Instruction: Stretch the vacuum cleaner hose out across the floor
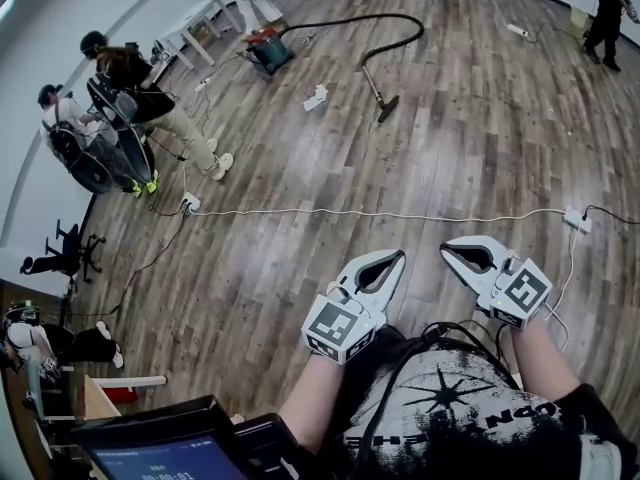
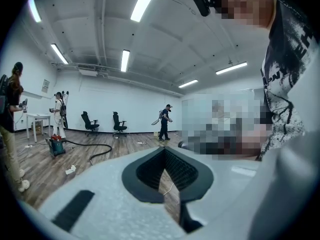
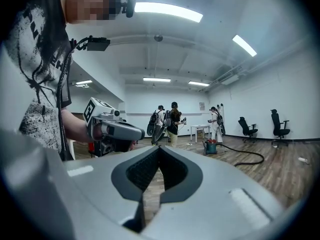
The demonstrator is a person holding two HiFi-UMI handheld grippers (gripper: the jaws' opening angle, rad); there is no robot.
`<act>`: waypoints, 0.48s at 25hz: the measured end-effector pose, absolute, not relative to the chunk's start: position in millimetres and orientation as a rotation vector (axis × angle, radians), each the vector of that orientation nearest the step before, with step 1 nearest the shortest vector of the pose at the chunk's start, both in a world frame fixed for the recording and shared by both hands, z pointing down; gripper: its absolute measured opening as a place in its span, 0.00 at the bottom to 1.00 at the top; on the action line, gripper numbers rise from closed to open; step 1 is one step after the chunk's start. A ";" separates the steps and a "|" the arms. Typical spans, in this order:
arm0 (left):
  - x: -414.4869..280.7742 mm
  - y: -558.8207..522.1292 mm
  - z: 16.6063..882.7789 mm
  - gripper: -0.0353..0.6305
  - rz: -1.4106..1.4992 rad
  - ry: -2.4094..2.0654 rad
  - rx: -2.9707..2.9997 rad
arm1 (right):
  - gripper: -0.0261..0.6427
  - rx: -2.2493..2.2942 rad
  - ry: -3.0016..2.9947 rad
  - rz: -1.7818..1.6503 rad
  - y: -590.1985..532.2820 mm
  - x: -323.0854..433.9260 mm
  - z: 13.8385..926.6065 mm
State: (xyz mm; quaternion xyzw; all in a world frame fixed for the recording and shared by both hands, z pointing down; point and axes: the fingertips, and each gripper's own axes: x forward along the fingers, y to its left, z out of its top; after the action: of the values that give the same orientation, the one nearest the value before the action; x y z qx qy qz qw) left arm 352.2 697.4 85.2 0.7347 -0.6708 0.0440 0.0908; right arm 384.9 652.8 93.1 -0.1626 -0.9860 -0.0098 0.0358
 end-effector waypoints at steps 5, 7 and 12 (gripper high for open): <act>321.4 687.9 91.3 0.06 0.108 -1.982 2.186 | 0.04 -0.487 -3.006 0.021 645.3 355.4 99.1; 303.3 681.8 92.4 0.06 0.103 -1.973 2.191 | 0.04 -0.470 -2.994 0.055 640.2 338.0 101.8; 246.8 670.4 88.2 0.06 0.107 -1.930 2.221 | 0.04 -0.425 -2.981 0.047 631.0 280.5 98.5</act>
State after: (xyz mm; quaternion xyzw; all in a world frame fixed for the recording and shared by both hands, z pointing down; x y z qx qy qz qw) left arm 246.8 670.4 88.2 0.7507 -0.6522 0.0362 0.0986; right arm 280.5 631.0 98.5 -0.1407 -0.9878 0.0154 0.0648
